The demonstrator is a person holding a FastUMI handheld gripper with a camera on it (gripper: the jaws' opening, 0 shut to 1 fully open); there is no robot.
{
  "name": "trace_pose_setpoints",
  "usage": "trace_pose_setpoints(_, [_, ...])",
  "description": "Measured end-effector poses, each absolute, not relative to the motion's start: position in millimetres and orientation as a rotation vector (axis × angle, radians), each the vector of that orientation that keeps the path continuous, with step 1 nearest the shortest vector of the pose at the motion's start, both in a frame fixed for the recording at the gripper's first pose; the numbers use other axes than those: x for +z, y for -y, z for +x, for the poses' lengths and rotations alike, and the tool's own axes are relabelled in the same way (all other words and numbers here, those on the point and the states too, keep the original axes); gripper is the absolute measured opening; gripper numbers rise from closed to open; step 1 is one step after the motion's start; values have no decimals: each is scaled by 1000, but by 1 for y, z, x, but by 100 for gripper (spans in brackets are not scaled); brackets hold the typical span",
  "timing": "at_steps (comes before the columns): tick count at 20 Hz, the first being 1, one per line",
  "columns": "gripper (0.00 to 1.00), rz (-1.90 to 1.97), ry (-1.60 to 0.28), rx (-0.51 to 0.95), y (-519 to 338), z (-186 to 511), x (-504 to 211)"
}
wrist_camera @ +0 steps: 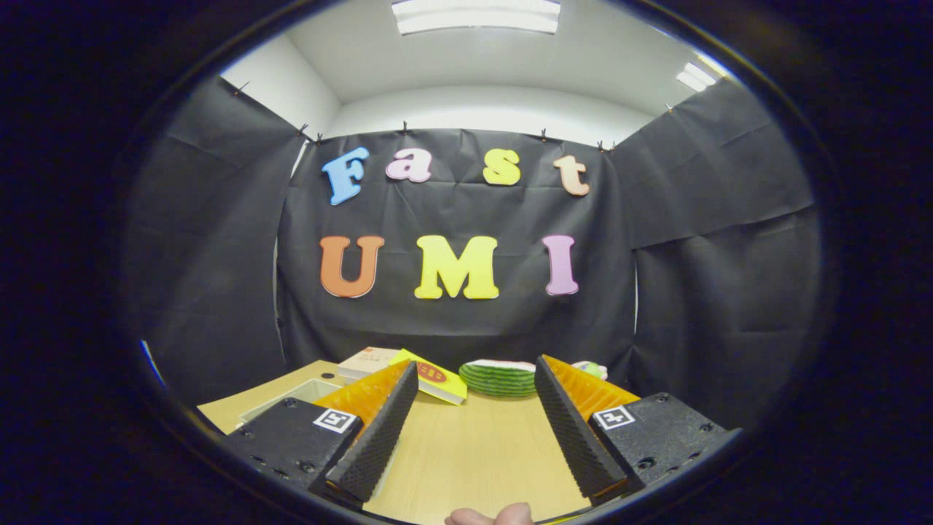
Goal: Open the storage box then place both shoes into the box .Put the left shoe in first, then the right shoe, with the right side of both shoes facing outward in a uniform manner.
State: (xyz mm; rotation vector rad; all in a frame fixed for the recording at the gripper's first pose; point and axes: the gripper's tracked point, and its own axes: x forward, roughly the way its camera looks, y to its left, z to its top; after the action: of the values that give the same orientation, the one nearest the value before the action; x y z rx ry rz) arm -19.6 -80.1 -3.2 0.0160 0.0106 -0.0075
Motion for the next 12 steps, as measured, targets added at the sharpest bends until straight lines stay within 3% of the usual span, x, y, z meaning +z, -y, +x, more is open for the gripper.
trace_pose_setpoints(12, [100, 28, -20, -11, 66, -3, -12])
